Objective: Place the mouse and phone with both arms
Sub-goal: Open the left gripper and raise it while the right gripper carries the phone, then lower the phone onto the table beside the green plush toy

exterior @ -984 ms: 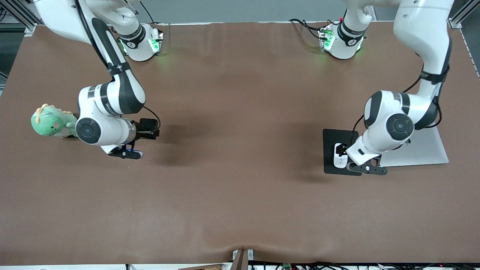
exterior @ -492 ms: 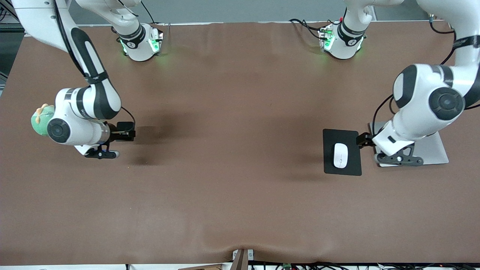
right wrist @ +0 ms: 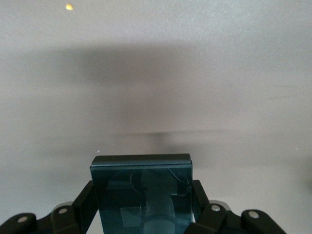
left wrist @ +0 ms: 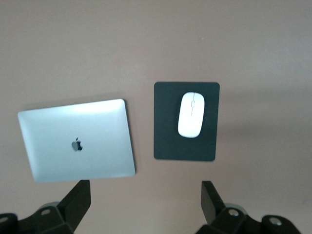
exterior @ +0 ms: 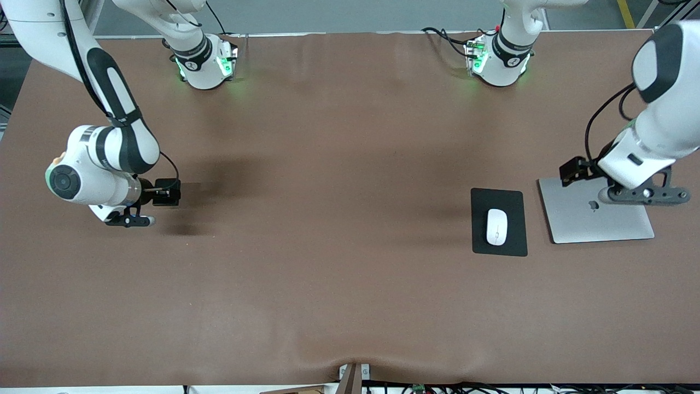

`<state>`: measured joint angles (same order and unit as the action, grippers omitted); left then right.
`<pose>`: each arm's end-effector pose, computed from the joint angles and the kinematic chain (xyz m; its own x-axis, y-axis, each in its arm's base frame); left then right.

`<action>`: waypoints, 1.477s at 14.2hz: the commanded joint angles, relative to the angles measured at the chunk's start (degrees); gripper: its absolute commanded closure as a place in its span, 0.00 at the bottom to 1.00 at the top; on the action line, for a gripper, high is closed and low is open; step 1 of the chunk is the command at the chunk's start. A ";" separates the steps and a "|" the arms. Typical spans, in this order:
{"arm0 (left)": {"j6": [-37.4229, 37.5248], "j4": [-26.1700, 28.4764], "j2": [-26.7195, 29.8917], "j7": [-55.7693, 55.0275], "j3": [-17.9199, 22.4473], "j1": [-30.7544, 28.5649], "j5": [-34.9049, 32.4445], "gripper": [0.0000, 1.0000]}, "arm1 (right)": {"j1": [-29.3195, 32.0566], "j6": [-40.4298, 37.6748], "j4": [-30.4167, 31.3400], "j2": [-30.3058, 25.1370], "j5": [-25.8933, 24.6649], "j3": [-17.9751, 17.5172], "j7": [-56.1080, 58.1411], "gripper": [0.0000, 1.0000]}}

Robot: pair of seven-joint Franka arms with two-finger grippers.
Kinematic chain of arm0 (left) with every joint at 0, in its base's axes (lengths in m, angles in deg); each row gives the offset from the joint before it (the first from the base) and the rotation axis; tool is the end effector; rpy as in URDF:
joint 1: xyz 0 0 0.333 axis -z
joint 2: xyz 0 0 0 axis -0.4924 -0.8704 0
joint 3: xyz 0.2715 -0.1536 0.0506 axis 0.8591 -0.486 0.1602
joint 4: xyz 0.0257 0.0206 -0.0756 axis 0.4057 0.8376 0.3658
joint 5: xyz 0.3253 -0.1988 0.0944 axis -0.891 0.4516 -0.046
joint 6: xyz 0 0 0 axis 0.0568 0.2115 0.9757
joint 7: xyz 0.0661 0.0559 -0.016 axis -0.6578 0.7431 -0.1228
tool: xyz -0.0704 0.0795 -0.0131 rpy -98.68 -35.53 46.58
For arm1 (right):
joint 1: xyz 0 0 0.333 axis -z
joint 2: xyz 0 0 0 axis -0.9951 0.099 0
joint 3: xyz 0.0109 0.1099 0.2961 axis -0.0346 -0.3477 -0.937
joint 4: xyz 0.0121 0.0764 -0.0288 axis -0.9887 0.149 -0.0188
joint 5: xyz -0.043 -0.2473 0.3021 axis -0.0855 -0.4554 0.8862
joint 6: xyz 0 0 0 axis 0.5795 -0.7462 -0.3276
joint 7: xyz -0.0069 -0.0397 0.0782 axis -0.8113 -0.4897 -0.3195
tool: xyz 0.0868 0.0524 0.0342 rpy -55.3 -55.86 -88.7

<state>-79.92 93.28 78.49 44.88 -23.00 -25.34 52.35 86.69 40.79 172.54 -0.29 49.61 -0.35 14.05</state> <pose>0.5725 -0.0482 0.5339 0.9966 -0.0819 -0.0119 -0.0825 -0.9945 -0.0640 0.5322 -0.0470 0.2102 0.9687 -0.0238 -0.2471 -0.0319 -0.9991 -0.0289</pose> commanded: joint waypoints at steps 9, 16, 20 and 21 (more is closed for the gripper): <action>22.95 -11.68 5.36 1.83 -0.34 -0.38 3.44 0.00 | 5.98 9.48 4.32 3.48 -3.08 -1.15 3.04 1.00; 21.12 -11.59 5.72 5.71 -0.16 -0.73 3.36 0.00 | 5.81 1.70 0.73 3.05 -3.00 -1.24 2.95 0.00; 19.45 -11.77 5.46 5.71 -0.16 -0.91 3.44 0.00 | 4.84 -9.65 -6.48 1.65 -2.82 -1.59 2.95 0.00; 19.45 -11.68 5.20 5.71 -0.16 -1.00 3.53 0.00 | 4.49 -12.63 -8.50 1.21 -2.65 -1.77 2.86 0.00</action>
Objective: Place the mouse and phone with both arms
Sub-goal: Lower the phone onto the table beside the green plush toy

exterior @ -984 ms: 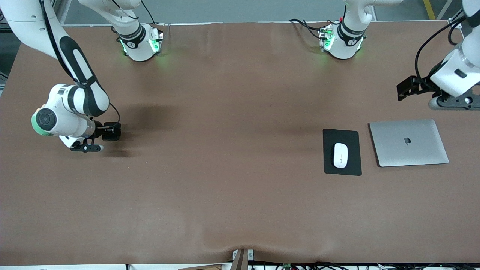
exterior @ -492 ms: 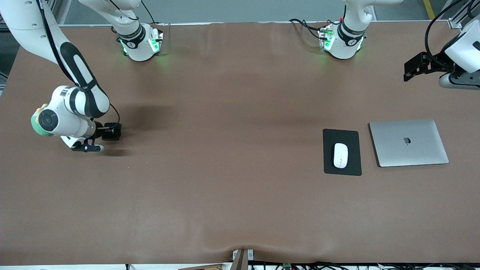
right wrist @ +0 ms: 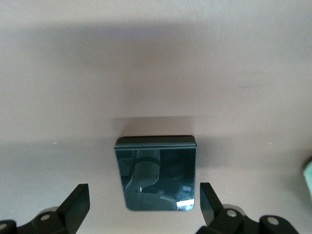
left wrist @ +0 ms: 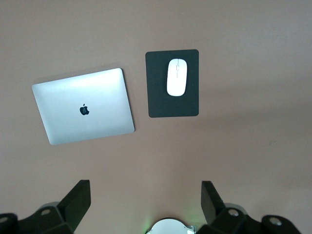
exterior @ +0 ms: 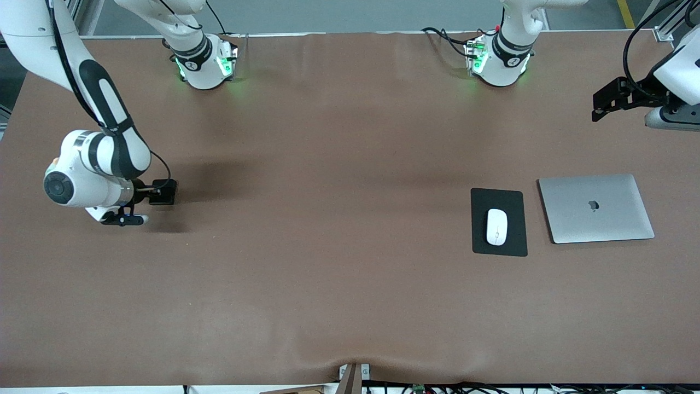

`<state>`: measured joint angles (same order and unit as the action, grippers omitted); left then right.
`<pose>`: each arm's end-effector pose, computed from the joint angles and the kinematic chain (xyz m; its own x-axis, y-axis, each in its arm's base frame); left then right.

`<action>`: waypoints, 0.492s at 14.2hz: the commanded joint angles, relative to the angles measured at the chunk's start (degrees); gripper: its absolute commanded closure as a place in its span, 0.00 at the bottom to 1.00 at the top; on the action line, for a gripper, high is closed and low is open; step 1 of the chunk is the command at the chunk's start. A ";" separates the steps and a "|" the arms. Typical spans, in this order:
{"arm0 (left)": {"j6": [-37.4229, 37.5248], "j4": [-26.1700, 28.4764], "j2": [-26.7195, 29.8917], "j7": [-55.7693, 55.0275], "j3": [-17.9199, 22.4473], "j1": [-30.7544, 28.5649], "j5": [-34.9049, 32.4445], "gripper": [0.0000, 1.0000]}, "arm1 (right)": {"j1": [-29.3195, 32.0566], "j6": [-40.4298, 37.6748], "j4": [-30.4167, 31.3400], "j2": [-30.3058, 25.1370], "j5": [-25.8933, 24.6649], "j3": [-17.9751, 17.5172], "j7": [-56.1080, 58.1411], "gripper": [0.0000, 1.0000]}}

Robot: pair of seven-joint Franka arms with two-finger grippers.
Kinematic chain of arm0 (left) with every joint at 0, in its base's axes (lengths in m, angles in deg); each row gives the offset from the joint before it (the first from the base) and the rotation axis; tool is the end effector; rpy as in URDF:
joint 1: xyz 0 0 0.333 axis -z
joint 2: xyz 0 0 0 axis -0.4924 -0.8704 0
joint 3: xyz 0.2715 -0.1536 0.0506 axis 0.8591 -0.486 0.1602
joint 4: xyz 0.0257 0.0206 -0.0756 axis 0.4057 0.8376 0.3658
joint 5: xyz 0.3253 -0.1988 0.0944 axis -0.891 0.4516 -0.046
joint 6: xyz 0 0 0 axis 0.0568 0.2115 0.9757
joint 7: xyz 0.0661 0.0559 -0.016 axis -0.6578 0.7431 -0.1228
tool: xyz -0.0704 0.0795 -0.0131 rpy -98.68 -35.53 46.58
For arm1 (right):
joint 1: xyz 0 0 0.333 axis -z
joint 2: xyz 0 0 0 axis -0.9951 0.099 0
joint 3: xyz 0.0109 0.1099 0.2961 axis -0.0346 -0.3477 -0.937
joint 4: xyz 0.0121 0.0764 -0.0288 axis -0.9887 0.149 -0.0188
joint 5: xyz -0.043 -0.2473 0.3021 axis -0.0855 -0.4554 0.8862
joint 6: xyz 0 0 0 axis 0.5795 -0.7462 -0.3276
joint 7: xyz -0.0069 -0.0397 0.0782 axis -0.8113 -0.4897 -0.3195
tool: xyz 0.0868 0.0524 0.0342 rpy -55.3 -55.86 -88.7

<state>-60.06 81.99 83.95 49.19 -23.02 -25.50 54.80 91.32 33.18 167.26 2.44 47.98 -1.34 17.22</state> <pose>0.5206 -0.0456 0.6502 0.9882 -0.1370 -0.0685 -0.1388 -0.9901 -0.0212 0.5408 -0.0829 0.2094 0.9437 -0.0069 -0.3307 -0.0226 -0.9988 -0.0435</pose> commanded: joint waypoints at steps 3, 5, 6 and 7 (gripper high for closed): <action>-0.94 -0.03 -0.53 1.13 -0.23 -0.83 1.26 0.00 | -0.24 -19.15 -12.95 -1.79 -0.75 -1.99 -0.04 0.00; -1.12 0.14 -0.53 1.04 -0.15 -1.36 3.36 0.00 | 0.03 -28.75 -20.61 -1.27 -0.58 -3.32 -0.04 0.00; -1.20 0.14 -0.53 1.04 -0.14 -1.80 3.63 0.00 | -0.14 -29.74 -22.38 -1.35 -0.58 -3.41 -0.04 0.00; -1.29 0.23 -0.62 1.04 -0.23 -1.89 3.63 0.00 | -0.15 -29.93 -23.88 -1.26 -0.58 -3.50 -0.04 0.00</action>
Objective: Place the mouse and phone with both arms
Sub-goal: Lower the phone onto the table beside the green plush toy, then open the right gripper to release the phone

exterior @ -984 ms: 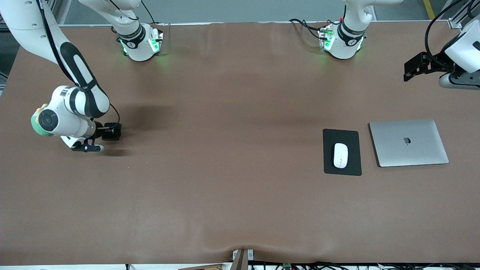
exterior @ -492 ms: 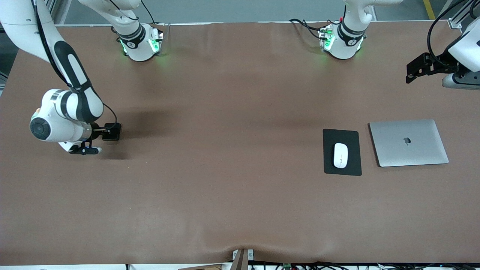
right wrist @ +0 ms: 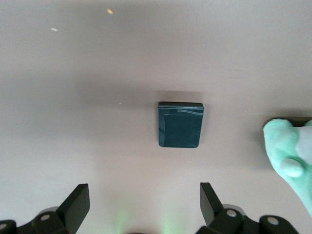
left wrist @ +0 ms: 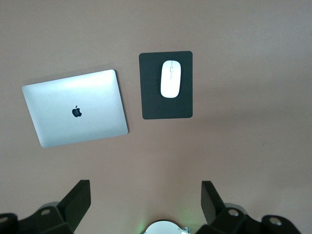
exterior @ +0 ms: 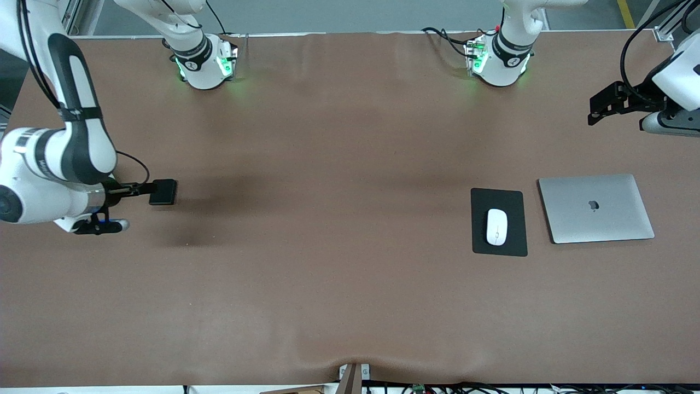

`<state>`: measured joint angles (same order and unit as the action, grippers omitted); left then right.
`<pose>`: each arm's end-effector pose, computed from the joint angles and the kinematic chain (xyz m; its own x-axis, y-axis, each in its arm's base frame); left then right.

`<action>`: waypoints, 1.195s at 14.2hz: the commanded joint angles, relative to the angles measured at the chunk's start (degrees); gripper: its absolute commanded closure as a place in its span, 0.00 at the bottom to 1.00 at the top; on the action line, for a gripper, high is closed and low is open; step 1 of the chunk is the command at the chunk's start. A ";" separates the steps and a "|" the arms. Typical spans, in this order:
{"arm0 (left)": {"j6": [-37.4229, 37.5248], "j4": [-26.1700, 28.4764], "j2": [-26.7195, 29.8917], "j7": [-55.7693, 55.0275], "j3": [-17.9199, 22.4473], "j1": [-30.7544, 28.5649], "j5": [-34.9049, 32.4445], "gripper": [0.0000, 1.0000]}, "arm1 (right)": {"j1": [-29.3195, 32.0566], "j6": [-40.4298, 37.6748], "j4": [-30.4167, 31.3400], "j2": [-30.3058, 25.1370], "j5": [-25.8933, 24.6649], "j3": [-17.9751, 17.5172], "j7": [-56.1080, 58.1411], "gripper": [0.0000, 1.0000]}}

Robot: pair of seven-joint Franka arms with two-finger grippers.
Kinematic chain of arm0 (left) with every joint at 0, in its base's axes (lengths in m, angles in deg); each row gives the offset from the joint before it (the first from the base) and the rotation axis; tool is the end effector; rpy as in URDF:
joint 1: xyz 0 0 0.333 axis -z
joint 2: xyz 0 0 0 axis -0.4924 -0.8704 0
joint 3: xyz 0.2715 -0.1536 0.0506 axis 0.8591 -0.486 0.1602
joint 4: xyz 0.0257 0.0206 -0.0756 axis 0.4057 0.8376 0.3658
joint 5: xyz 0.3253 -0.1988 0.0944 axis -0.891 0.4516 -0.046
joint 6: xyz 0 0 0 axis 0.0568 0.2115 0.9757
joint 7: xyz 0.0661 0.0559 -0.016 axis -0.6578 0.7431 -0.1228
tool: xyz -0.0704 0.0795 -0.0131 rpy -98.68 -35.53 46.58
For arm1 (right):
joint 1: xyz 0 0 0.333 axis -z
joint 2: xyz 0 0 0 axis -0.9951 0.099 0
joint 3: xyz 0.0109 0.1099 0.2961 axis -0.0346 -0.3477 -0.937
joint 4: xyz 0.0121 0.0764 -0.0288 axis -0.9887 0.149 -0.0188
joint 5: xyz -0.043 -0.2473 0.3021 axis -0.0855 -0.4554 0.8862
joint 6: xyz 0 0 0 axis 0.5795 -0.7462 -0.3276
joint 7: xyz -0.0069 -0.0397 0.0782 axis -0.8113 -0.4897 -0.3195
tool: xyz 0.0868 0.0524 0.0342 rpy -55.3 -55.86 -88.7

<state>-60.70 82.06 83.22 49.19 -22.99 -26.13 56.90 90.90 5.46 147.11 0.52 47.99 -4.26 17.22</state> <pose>0.5260 -0.0442 0.6438 0.9890 -0.1306 -0.0695 -0.1298 -0.9914 0.0157 0.5954 -0.0561 0.3434 0.9065 0.0602 -0.4178 0.0299 -0.9965 -0.0787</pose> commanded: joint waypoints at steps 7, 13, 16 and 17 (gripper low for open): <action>-0.74 0.33 0.02 1.22 -0.52 -1.17 1.09 0.00 | -5.17 -9.74 -18.22 2.14 -1.55 0.13 -0.22 0.00; -0.74 0.86 0.20 1.48 -0.78 -0.90 0.65 0.00 | -5.61 -16.34 -27.10 1.62 -1.03 0.04 -0.39 0.00; -0.74 0.77 0.29 1.48 -0.78 -1.34 0.65 0.00 | -5.79 -17.14 -29.13 -0.39 -1.03 -0.05 -0.39 0.00; -0.74 0.77 0.20 1.48 -0.78 -1.26 0.65 0.00 | -5.88 -17.49 -29.75 -1.28 -1.11 0.04 -0.39 0.00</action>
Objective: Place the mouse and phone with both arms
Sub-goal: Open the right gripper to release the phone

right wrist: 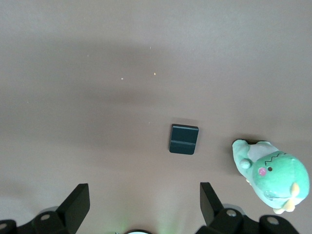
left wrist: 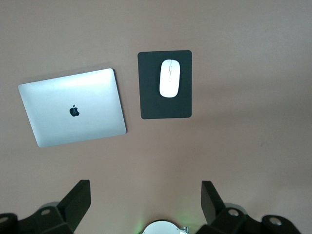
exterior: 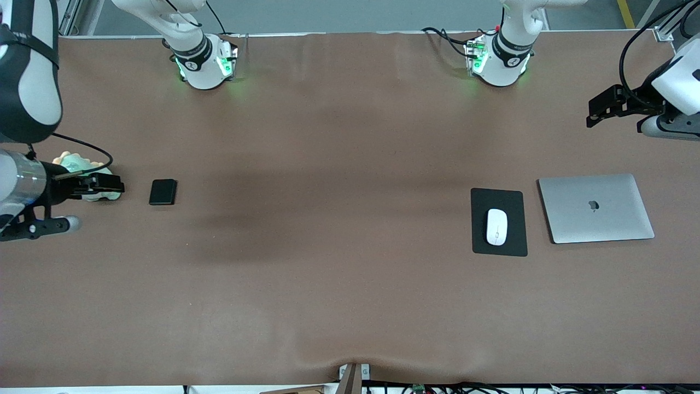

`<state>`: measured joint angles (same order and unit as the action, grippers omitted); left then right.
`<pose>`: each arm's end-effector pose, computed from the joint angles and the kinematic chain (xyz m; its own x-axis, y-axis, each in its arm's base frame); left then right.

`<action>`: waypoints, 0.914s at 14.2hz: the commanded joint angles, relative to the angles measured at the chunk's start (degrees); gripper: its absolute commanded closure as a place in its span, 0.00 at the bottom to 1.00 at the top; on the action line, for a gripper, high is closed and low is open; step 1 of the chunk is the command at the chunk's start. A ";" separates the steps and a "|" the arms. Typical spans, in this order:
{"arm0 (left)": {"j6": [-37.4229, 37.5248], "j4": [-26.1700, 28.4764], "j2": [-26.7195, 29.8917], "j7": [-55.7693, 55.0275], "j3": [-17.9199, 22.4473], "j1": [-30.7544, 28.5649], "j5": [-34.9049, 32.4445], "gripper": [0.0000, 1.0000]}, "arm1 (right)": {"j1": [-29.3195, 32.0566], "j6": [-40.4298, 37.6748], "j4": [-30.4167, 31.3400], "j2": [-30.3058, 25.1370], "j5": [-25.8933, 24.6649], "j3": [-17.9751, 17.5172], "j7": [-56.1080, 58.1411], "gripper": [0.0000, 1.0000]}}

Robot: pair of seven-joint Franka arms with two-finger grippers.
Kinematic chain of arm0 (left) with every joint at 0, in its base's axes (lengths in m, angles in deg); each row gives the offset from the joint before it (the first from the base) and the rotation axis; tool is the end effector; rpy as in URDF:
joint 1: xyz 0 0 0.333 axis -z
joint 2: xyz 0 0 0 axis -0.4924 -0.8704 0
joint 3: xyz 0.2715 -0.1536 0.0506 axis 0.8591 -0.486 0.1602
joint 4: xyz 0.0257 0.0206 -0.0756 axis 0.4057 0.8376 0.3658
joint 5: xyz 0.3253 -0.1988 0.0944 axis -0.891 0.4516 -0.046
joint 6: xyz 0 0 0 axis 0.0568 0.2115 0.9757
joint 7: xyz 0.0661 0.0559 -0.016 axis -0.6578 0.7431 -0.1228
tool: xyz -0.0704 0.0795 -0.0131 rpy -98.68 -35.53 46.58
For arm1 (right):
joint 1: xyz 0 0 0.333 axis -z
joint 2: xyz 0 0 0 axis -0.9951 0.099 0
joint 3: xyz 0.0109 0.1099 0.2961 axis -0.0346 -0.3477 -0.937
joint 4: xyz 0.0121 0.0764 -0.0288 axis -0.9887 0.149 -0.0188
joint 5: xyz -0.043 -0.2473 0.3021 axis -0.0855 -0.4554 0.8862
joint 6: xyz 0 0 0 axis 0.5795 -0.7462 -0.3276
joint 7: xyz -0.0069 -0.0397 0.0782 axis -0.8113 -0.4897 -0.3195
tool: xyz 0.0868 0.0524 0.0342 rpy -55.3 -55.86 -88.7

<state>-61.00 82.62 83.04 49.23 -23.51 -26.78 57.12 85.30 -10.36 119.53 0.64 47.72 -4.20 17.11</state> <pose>0.5275 -0.0436 0.6381 0.9886 -0.1293 -0.0770 -0.1282 -0.9916 0.0197 0.6387 0.0001 0.5386 0.9623 0.1465 -0.2290 0.1394 -0.9891 -0.0472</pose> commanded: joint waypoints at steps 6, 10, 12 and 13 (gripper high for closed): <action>-0.35 -0.04 0.91 1.09 -0.27 -0.26 0.34 0.00 | -0.80 -6.94 -6.30 -4.12 -1.46 0.59 -0.55 0.00; -0.44 0.30 0.73 1.44 -0.27 -0.52 0.34 0.00 | -0.63 -8.80 -2.19 -11.40 -0.84 2.70 1.12 0.00; -0.61 0.31 0.47 1.53 -0.27 -0.61 0.34 0.00 | -0.63 -6.70 3.07 -15.62 -0.93 2.79 2.17 0.00; -1.05 0.39 0.38 1.53 -0.27 -0.61 0.25 0.00 | -0.54 -5.56 5.54 -17.47 -1.10 2.87 3.66 0.00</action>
<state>-61.15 82.62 83.17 49.24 -23.55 -26.78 57.12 84.84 -18.89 117.02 -11.13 47.42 -1.53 18.60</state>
